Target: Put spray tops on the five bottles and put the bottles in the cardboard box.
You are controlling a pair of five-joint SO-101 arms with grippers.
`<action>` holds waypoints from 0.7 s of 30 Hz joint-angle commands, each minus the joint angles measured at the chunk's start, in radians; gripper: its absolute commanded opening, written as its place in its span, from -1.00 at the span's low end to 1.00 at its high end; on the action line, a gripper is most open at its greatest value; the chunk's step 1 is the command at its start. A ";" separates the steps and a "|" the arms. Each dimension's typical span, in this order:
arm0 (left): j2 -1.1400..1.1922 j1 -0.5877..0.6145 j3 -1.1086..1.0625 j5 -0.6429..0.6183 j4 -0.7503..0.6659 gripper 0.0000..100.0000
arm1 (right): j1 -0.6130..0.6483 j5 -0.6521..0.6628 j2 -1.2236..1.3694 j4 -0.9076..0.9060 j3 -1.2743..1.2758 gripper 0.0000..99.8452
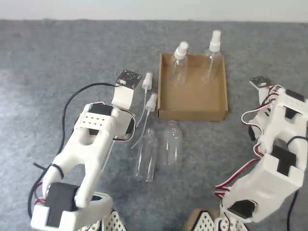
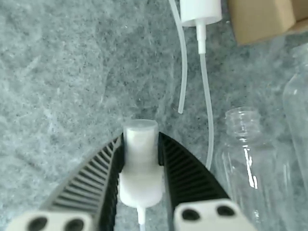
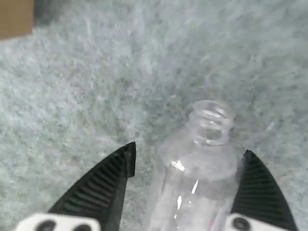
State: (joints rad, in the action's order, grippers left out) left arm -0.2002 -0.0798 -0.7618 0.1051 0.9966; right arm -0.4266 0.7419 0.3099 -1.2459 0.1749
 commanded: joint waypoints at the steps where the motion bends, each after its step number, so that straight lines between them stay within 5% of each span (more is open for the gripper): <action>1: -0.008 0.003 0.005 0.006 -0.023 -0.97 | -0.021 0.009 -0.016 0.019 -0.058 -0.57; 9: -0.008 0.003 0.005 0.006 -0.023 -0.97 | -0.035 0.009 -0.122 0.013 -0.081 -0.98; 13: -0.018 0.005 0.013 0.005 -0.021 -0.97 | -0.021 -0.011 -0.268 -0.035 -0.071 -0.99; 21: -0.181 0.086 0.018 0.003 -0.018 -0.97 | 0.288 -0.192 -0.733 -0.010 0.187 -0.99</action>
State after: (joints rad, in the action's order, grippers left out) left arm -0.2248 -0.0644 -0.7618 0.1082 0.9966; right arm -0.2839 0.6191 -0.1933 -1.2766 0.2839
